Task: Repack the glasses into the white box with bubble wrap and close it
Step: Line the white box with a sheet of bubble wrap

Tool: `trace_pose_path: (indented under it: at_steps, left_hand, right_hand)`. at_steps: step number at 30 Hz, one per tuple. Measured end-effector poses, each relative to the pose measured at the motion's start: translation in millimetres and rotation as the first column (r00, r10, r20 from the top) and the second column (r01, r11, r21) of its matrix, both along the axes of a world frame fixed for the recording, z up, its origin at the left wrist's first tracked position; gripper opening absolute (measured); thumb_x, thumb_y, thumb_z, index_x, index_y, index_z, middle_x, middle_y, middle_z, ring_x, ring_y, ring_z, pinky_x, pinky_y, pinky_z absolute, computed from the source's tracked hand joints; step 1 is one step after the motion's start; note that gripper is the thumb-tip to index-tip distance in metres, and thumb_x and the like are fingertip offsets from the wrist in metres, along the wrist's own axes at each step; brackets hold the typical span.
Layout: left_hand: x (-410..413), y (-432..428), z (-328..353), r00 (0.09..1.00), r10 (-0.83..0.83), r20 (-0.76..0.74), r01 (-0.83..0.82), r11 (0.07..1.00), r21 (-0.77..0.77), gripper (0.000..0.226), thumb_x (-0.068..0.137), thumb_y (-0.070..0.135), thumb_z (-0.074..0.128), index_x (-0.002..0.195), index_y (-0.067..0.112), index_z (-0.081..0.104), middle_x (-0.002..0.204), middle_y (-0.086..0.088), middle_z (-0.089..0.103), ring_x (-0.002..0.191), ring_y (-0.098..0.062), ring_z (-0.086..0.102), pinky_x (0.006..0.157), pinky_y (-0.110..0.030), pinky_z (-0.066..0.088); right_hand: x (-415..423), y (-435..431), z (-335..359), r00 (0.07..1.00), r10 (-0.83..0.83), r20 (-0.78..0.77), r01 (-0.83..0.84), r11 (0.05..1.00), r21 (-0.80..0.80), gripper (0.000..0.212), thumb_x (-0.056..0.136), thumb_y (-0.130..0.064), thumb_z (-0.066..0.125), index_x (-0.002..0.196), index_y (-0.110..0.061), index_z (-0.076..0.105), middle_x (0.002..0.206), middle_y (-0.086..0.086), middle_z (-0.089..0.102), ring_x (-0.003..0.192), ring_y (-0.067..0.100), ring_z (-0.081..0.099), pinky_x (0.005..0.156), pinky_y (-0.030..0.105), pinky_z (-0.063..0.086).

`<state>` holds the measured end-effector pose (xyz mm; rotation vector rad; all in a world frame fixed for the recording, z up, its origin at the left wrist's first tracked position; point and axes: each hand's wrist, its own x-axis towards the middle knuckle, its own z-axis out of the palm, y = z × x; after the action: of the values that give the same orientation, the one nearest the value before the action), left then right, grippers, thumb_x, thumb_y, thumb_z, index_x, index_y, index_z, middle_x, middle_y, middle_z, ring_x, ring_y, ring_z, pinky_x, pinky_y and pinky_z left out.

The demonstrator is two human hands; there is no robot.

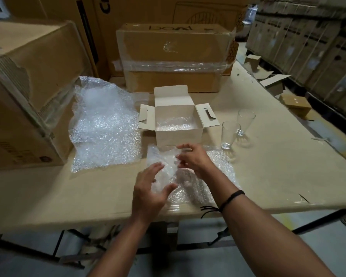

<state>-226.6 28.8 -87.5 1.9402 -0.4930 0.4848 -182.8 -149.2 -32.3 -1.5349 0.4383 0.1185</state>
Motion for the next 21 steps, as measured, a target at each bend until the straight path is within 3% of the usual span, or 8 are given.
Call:
trace_pose_path:
  at_steps: [3,6,9,11,13,15,18,21]
  left_hand:
    - [7,9,2,0.998,0.045,0.037,-0.047,0.997,0.059,0.062,0.086,0.068,0.047,0.123,0.021,0.062,0.128,0.001,0.055,0.120,-0.015,0.045,0.097,-0.029,0.037]
    - [21,8,3,0.996,0.037,-0.084,-0.012,0.959,0.283,0.068,0.086,0.074,0.027,0.124,0.030,0.062,0.136,0.006,0.052,0.130,-0.015,0.039,0.101,-0.037,0.025]
    - [31,-1,1,0.963,0.069,-0.262,0.116,0.771,0.627,0.067,0.082,0.071,0.025,0.134,0.038,0.052,0.150,0.011,0.039,0.142,-0.013,0.024,0.109,-0.043,0.012]
    - [32,-6,1,0.949,0.098,-0.300,0.174,0.629,0.757,0.054,0.088,0.066,0.037,0.135,0.041,0.049,0.153,0.012,0.032,0.143,-0.014,0.018,0.111,-0.045,0.006]
    - [29,-8,3,0.950,0.120,-0.288,0.160,0.605,0.780,0.052,0.088,0.063,0.046,0.135,0.041,0.049,0.154,0.011,0.031,0.143,-0.016,0.017,0.110,-0.045,0.006]
    - [27,-11,5,0.955,0.122,-0.271,0.143,0.610,0.779,0.060,0.083,0.069,0.048,0.136,0.041,0.048,0.154,0.009,0.031,0.142,-0.017,0.017,0.109,-0.044,0.008]
    - [26,-14,7,0.959,0.089,-0.269,0.151,0.641,0.752,0.087,0.065,0.084,0.027,0.141,0.044,0.039,0.157,0.008,0.022,0.144,-0.016,0.011,0.110,-0.045,0.007]
    - [27,-18,6,0.955,0.095,-0.281,0.153,0.652,0.743,0.091,0.063,0.084,0.012,0.142,0.046,0.036,0.158,0.008,0.020,0.145,-0.017,0.009,0.112,-0.046,0.007]
  right_hand:
    - [-3,-20,5,0.996,-0.012,0.083,0.032,0.972,-0.235,0.035,0.090,0.011,0.052,0.117,-0.009,0.063,0.108,0.010,0.065,0.065,0.015,0.061,0.054,0.025,0.053]
    - [-7,-54,6,0.996,-0.043,0.075,0.073,0.887,-0.456,0.040,0.089,0.008,0.050,0.121,-0.010,0.065,0.114,0.004,0.069,0.061,0.011,0.062,0.053,0.023,0.048]
    - [-13,-87,-3,0.998,-0.050,0.031,0.058,0.798,-0.600,0.040,0.089,0.004,0.054,0.125,-0.010,0.064,0.119,0.002,0.069,0.065,0.010,0.064,0.057,0.018,0.044]
    - [-16,-103,-9,0.998,-0.057,-0.006,0.040,0.769,-0.639,0.036,0.091,-0.005,0.059,0.126,-0.010,0.064,0.119,0.004,0.069,0.073,0.014,0.067,0.061,0.021,0.047]
    - [-19,-111,-13,0.997,-0.031,-0.068,-0.026,0.709,-0.705,0.035,0.093,-0.018,0.062,0.126,-0.009,0.063,0.123,0.007,0.067,0.096,0.021,0.068,0.079,0.024,0.049]
    - [-22,-109,-18,0.995,-0.043,-0.092,-0.049,0.590,-0.806,0.040,0.093,-0.028,0.062,0.129,-0.010,0.060,0.131,0.009,0.062,0.117,0.025,0.059,0.096,0.030,0.043]
    - [-33,-86,-24,0.999,0.047,0.014,-0.010,0.456,-0.890,0.048,0.096,-0.040,0.055,0.136,-0.014,0.053,0.145,0.007,0.048,0.131,0.026,0.046,0.107,0.038,0.037]
    - [-44,-64,-35,0.988,0.127,-0.087,-0.117,0.247,-0.962,0.055,0.095,-0.050,0.048,0.142,-0.022,0.045,0.150,0.007,0.040,0.132,0.030,0.041,0.105,0.042,0.036]
